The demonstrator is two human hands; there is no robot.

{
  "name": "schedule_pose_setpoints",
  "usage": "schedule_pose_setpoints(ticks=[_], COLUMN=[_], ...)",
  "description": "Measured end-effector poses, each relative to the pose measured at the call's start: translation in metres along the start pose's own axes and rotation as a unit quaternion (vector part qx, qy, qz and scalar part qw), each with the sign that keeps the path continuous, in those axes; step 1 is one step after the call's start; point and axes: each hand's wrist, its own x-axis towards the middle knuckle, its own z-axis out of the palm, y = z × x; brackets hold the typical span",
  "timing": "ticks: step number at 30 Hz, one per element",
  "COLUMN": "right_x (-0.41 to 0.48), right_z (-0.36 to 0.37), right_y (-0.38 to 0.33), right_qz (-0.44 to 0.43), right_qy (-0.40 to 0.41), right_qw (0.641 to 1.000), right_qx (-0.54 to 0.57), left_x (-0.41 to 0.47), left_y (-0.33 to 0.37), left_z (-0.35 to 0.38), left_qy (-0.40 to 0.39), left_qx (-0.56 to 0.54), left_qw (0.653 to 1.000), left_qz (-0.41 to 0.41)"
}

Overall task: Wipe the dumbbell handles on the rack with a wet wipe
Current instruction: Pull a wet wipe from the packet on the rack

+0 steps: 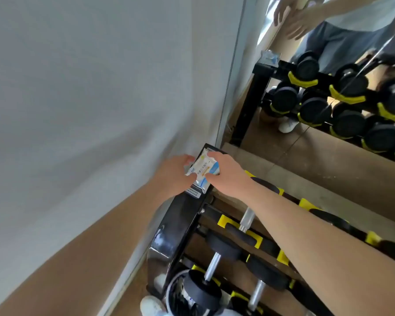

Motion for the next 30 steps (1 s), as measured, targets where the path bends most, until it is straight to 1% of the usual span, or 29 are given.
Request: schedule_pose_setpoints(ticks=[2,6,9,15,18,22,25,27,30], right_x=[0.004,0.019,0.036,0.057,0.067,0.080,0.087,0.088,0.088], right_z=[0.005,0.028,0.039,0.047,0.052,0.054,0.054,0.055,0.060], right_y=[0.007,0.031,0.048,0.067,0.071,0.070,0.069,0.067,0.067], right_qz=[0.009,0.065,0.086,0.102,0.110,0.113,0.121,0.121,0.114], right_qy=[0.003,0.007,0.014,-0.022,-0.027,-0.038,-0.020,0.005,0.044], right_qw=[1.000,0.997,0.995,0.995,0.994,0.992,0.992,0.993,0.992], right_qx=[-0.002,-0.038,-0.056,-0.004,-0.011,-0.040,-0.019,0.013,0.026], left_x=[0.012,0.031,0.044,0.069,0.075,0.074,0.074,0.073,0.071], left_y=[0.001,-0.005,-0.011,-0.023,-0.026,-0.035,-0.042,-0.045,-0.046], left_z=[0.012,0.040,0.057,0.082,0.088,0.096,0.098,0.099,0.097], left_qy=[-0.011,-0.036,-0.031,-0.041,-0.038,-0.058,-0.073,-0.075,-0.066], left_qx=[0.023,0.041,0.038,0.018,0.024,0.031,0.015,0.013,0.009], left_qw=[1.000,0.998,0.998,0.998,0.998,0.997,0.996,0.996,0.997], left_qz=[-0.012,-0.031,-0.039,-0.037,-0.046,-0.042,-0.044,-0.036,-0.031])
